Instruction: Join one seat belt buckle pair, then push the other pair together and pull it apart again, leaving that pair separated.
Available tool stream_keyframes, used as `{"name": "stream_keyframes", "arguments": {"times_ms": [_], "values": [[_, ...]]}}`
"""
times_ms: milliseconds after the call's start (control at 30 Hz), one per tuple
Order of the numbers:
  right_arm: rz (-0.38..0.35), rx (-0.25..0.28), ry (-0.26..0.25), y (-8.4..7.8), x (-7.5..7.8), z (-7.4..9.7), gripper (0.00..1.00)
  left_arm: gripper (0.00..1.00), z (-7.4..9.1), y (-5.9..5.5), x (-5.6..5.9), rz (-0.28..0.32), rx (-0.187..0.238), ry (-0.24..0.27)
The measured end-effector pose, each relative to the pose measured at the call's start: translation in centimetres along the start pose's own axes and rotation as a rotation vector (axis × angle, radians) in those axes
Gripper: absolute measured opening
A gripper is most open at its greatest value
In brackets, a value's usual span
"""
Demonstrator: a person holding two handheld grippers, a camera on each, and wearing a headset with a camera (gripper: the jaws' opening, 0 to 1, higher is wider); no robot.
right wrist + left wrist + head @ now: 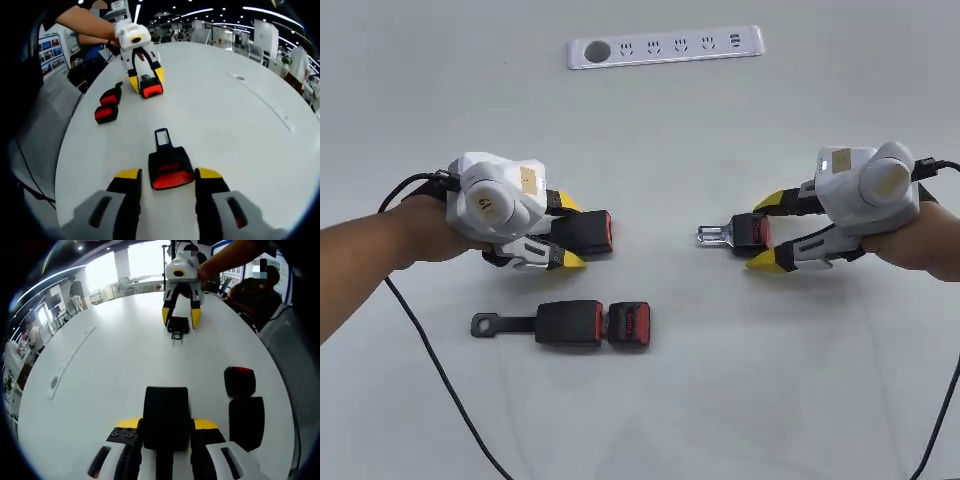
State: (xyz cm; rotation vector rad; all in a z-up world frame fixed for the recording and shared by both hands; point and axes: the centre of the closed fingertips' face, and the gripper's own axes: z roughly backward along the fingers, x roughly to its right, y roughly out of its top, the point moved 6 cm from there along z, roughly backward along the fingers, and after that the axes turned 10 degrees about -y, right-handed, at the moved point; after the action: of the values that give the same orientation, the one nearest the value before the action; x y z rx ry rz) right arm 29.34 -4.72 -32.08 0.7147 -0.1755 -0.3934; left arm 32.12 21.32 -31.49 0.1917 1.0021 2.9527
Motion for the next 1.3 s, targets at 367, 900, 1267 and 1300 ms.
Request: {"name": "stream_keyframes", "arguments": {"times_ms": [367, 900, 1267, 1300], "values": [[0.010, 0.041, 0.039, 0.0, -0.2, -0.4, 0.35, 0.35, 0.1, -0.3, -0.1, -0.047, 0.017, -0.110], [-0.004, 0.115, 0.060, -0.1, -0.1, -0.4, 0.34, 0.35, -0.1, -0.2, -0.1, -0.064, 0.006, -0.116], [-0.012, 0.149, 0.071, 1.3, -0.6, -1.7, 0.34, 0.35, -0.2, -0.3, -0.1, -0.041, 0.009, -0.102], [-0.012, 0.154, 0.072, 1.4, -0.7, -1.9, 0.34, 0.35, -0.2, -0.3, -0.1, -0.042, 0.007, -0.102]]}}
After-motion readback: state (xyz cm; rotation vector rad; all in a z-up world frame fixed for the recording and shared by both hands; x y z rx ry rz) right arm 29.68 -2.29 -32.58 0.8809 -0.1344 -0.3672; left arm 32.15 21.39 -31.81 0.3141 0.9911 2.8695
